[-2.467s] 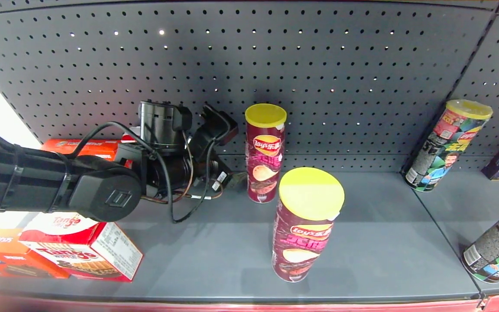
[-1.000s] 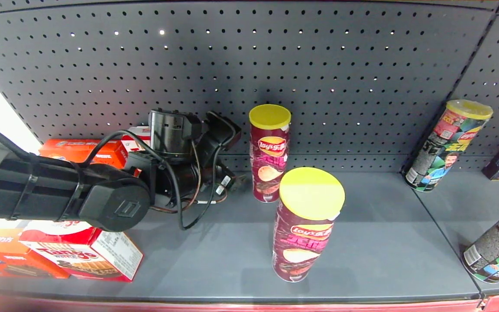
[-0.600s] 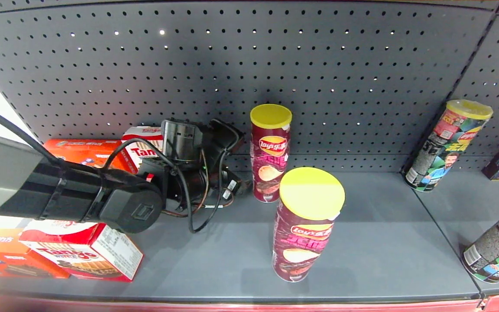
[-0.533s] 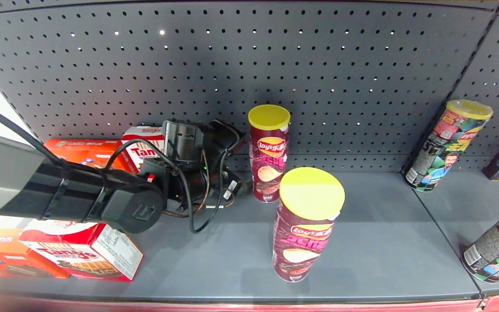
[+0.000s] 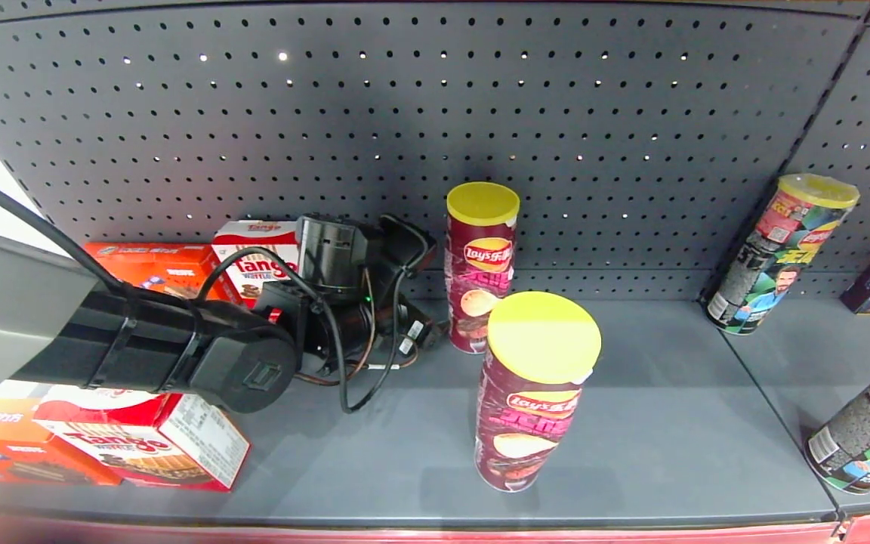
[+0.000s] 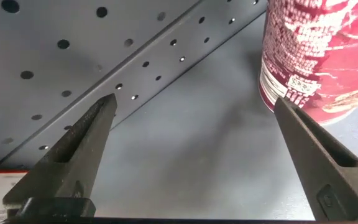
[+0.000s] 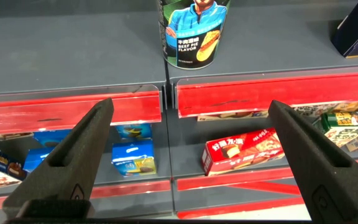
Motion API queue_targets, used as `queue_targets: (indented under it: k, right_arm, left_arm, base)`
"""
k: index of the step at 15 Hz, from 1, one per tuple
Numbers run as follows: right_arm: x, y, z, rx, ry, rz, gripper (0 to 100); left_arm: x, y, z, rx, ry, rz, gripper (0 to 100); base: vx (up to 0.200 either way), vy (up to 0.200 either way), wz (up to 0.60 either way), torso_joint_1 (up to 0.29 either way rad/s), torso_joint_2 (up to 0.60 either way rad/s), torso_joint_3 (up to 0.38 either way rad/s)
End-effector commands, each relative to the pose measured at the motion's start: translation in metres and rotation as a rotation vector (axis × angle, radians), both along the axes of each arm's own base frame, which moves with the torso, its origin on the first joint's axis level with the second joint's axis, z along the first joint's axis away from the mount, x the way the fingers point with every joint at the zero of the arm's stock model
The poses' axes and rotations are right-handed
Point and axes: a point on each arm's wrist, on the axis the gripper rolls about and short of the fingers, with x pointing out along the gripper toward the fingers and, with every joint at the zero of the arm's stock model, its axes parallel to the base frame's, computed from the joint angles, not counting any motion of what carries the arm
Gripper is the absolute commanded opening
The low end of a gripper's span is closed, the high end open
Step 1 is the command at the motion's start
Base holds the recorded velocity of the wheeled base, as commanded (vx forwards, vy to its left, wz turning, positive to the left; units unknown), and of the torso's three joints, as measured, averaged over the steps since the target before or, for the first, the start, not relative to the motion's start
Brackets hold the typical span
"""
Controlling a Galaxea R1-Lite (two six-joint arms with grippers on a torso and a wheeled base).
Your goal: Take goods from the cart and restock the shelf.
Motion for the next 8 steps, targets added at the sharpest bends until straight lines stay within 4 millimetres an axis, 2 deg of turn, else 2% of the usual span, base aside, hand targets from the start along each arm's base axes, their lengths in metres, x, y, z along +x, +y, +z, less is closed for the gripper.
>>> queue_targets:
  k: [1, 8]
  right_arm:
    - [0.0002, 0.0000, 0.0001, 0.000, 0.002, -0.001, 100]
    - [0.0001, 0.0000, 0.0000, 0.000, 0.001, -0.001, 100]
  left_arm:
    - [0.0003, -0.0022, -0.0009, 0.001, 0.001, -0.004, 100]
    - [0.0058, -0.0083, -0.0001, -0.004, -0.007, -0.010, 100]
  base:
    - [0.000, 0.000, 0.00, 0.000, 0.00, 0.000]
    - [0.000, 0.000, 0.00, 0.000, 0.00, 0.000]
